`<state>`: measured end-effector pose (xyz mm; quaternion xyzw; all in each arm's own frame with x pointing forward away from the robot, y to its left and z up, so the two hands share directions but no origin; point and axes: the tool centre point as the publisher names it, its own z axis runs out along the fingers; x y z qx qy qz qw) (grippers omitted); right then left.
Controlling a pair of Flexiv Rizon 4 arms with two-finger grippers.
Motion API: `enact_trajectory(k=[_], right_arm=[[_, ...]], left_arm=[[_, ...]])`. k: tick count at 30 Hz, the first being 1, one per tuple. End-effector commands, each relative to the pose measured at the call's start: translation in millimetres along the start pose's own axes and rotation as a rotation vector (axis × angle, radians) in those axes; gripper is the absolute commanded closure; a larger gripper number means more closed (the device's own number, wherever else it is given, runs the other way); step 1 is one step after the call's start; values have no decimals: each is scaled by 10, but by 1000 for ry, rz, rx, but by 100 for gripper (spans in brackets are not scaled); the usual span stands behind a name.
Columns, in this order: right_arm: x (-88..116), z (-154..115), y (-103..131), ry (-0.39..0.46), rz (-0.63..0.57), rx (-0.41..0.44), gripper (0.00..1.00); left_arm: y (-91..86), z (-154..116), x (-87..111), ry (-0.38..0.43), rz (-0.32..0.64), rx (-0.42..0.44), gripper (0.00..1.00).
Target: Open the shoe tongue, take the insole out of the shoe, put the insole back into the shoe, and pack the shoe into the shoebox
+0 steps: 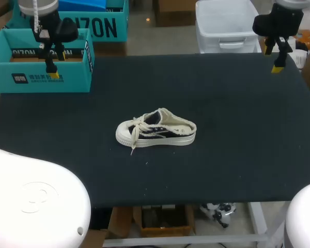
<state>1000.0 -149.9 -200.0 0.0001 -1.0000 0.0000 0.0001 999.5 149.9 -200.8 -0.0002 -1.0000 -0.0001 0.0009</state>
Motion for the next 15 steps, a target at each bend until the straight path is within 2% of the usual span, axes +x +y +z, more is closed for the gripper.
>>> enact_trajectory(k=[1, 7, 10, 15], right_arm=[[0, 0, 0, 0, 0, 0, 0], [10, 91, 80, 3, 27, -33, 0], [56, 199, 147, 2, 52, -88, 0], [123, 325, 290, -17, 80, -141, 0]], left_arm=[[0, 0, 0, 0, 0, 0, 0], [-55, 2, 73, -3, -9, 2, 0], [-107, 14, 134, 9, -25, 7, 0], [-221, 22, 229, 31, -150, -34, 0]])
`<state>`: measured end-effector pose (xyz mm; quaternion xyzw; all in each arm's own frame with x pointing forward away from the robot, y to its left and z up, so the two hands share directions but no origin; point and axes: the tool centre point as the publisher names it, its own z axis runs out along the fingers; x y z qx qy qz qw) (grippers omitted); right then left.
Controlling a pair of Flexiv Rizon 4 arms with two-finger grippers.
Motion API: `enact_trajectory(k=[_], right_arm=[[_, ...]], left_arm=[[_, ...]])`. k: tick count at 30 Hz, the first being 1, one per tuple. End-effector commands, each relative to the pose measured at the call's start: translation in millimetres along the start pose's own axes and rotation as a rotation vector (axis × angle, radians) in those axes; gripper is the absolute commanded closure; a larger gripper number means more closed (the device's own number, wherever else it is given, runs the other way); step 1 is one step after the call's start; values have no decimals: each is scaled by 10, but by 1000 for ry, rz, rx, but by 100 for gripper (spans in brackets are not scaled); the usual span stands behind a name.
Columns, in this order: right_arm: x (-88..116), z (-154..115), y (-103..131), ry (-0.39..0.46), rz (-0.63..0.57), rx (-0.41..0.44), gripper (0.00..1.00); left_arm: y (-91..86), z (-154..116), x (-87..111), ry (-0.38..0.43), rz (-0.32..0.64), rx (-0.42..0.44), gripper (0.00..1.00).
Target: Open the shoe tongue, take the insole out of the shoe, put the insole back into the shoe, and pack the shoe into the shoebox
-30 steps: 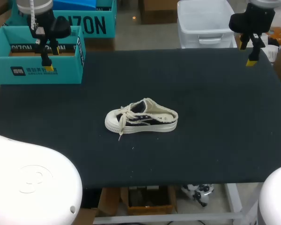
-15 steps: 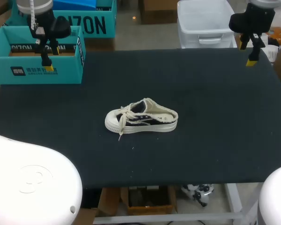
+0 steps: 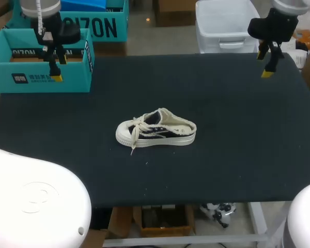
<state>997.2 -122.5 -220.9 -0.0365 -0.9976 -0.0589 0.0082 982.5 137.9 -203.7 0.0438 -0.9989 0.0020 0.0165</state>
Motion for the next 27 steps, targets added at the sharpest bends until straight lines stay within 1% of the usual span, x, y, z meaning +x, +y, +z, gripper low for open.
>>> enact_trajectory(k=[1, 2, 3, 4, 5, 7, 9, 10, 12, 13, 15, 17, 18, 19, 20, 21, 22, 23, 24, 25, 26, 27], right_arm=[[111, 146, 35, -42, 15, -37, 0], [125, 158, 59, -46, 16, -55, 0], [147, 176, 95, -54, 19, -68, 0], [164, 188, 120, -60, 22, -84, 0], [179, 202, 145, -60, 24, -92, 0], [222, 246, 206, -61, 34, -118, 0], [268, 280, 276, -62, 29, -127, 0], [296, 301, 318, -61, 30, -151, 0], [351, 348, 391, -65, 43, -172, 0], [379, 370, 419, -61, 47, -197, 0], [448, 448, 493, -67, 65, -205, 0], [497, 493, 534, -71, 70, -235, 0], [554, 566, 594, -85, 83, -244, 0], [583, 598, 620, -87, 82, -278, 0], [605, 630, 646, -86, 78, -293, 0], [638, 686, 697, -97, 93, -284, 0], [658, 724, 728, -99, 93, -297, 0], [687, 778, 772, -96, 88, -327, 0], [709, 828, 807, -98, 94, -338, 0], [723, 868, 838, -93, 84, -353, 0], [742, 906, 872, -93, 75, -361, 0], [772, 955, 917, -97, 69, -366, 0]], left_arm=[[-126, -4, 102, -14, -89, -44, 0], [-143, -10, 134, -10, -110, -42, 0], [-171, -16, 164, 1, -160, -53, 0], [-191, -17, 181, 3, -178, -50, 0], [-207, -26, 210, 20, -171, -28, 0], [-236, -38, 262, 35, -240, -25, 0], [-252, -51, 302, 64, -316, 1, 0], [-262, -63, 322, 69, -348, 16, 0], [-285, -75, 367, 87, -380, 38, 0], [-297, -77, 384, 83, -405, 41, 0], [-332, -78, 433, 77, -452, 49, 0], [-352, -85, 468, 66, -477, 53, 0], [-382, -98, 514, 58, -503, 60, 0], [-396, -103, 540, 60, -508, 64, 0], [-412, -110, 559, 63, -522, 67, 0], [-434, -116, 588, 54, -547, 70, 0], [-453, -117, 609, 50, -555, 67, 0], [-486, -111, 638, 50, -567, 64, 0], [-499, -108, 652, 44, -576, 61, 0], [-516, -106, 672, 27, -592, 39, 0], [-542, -93, 700, 38, -585, 44, 0], [-572, -85, 745, 18, -606, 24, 0]])
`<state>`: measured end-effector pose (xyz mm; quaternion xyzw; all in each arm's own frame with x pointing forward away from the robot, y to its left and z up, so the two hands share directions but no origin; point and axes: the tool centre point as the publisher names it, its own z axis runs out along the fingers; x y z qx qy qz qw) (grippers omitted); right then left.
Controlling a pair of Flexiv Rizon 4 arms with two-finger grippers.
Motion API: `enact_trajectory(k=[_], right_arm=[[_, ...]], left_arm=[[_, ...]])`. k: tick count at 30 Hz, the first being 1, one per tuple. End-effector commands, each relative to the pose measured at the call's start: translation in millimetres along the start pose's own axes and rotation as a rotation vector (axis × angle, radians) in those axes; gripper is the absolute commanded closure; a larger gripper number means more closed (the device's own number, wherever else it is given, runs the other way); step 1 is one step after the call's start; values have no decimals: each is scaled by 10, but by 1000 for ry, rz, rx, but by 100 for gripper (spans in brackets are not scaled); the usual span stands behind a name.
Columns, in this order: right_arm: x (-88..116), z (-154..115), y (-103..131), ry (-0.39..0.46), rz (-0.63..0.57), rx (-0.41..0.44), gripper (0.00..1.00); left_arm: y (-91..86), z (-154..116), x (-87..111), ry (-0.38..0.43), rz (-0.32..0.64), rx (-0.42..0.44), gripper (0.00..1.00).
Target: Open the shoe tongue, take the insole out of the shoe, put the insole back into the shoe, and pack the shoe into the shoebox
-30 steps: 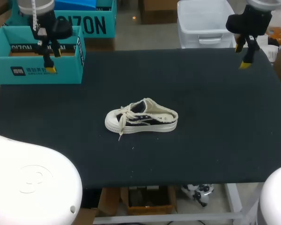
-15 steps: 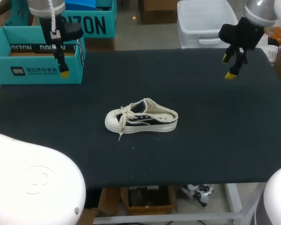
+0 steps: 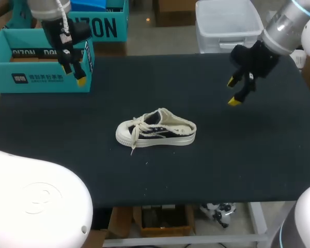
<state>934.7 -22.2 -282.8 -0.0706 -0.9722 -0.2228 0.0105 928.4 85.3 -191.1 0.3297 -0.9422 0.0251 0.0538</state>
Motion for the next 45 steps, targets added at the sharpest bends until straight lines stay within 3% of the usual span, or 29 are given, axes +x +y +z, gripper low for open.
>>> enact_trajectory(k=[1, 5, 7, 10, 26, 28, 29, 30, 32, 33, 35, 40, 45], right_arm=[[107, 251, -21, -100, -29, -60, 0], [175, 376, 16, -112, -30, -92, 0], [194, 423, 21, -113, -29, -137, 0], [215, 465, 16, -102, -39, -176, 0], [215, 465, 16, -102, -39, -176, 0], [167, 509, 58, -87, -58, -213, 0], [139, 569, 73, -65, -40, -223, 0], [125, 621, 84, -46, -42, -228, 0], [99, 758, 111, -7, -6, -213, 0], [109, 804, 131, 8, -23, -211, 0], [121, 906, 158, 33, -14, -193, 0], [162, 1049, 186, 30, -15, -200, 0], [218, 1196, 248, 33, -16, -237, 0]], left_arm=[[11, 45, 207, -74, -28, -12, 0], [46, 65, 304, -100, -96, 11, 0], [68, 94, 355, -160, -152, 15, 0], [92, 109, 383, -157, -128, 11, 0], [92, 109, 383, -157, -128, 11, 0], [35, 123, 499, -156, -195, 38, 0], [5, 119, 539, -111, -256, 35, 0], [1, 123, 572, -94, -244, 52, 0], [-45, 152, 624, -83, -314, 46, 0], [-55, 178, 665, -93, -303, 45, 0], [-104, 236, 731, -141, -371, 27, 0], [-165, 299, 884, -125, -394, -10, 0], [-217, 368, 1028, -165, -437, -10, 0]])
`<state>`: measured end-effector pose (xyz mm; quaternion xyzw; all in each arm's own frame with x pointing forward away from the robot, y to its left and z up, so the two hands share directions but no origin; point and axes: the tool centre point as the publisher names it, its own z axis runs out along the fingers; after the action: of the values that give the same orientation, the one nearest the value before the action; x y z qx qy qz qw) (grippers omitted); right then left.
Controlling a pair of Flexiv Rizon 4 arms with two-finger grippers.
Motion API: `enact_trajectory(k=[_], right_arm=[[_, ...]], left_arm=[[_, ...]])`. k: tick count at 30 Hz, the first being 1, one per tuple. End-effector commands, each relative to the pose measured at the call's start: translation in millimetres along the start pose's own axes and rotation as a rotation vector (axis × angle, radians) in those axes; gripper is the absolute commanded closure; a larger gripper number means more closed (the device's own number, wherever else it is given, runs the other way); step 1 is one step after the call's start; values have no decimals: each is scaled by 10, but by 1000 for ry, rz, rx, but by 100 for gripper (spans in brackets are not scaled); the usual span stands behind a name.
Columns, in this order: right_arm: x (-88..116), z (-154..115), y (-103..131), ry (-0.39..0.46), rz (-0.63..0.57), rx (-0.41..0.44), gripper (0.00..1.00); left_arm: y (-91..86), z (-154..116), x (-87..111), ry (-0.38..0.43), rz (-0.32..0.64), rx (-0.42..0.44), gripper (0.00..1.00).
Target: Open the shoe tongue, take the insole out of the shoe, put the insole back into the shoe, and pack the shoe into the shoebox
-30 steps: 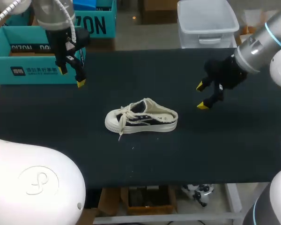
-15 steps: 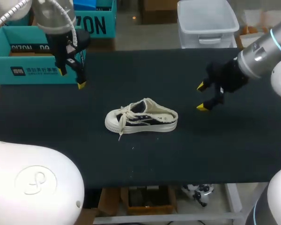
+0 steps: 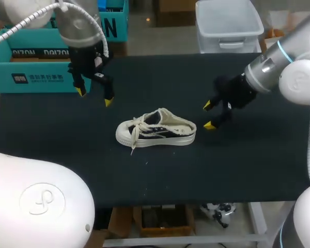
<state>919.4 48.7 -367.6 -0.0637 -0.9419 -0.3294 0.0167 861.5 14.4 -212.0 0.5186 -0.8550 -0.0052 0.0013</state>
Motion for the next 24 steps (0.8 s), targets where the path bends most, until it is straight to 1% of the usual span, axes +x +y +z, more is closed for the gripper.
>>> enact_trajectory(k=[1, 3, 6, 9, 17, 24], right_arm=[[32, 161, -20, 12, -10, -32, 0], [58, 241, -24, 20, 8, -22, 0], [92, 324, -38, 31, 14, -35, 0], [111, 408, -38, 38, 20, -42, 0], [100, 619, -25, 44, 29, -87, 0], [101, 764, 21, 62, 14, -116, 0]], left_arm=[[-41, 48, 157, -55, -30, -2, 0], [-46, 81, 207, -68, -30, 3, 0], [-67, 164, 296, -80, -24, -13, 0], [-82, 209, 345, -74, -20, -23, 0], [-73, 304, 361, -66, -24, -35, 0], [-59, 336, 363, -59, -52, -16, 0]])
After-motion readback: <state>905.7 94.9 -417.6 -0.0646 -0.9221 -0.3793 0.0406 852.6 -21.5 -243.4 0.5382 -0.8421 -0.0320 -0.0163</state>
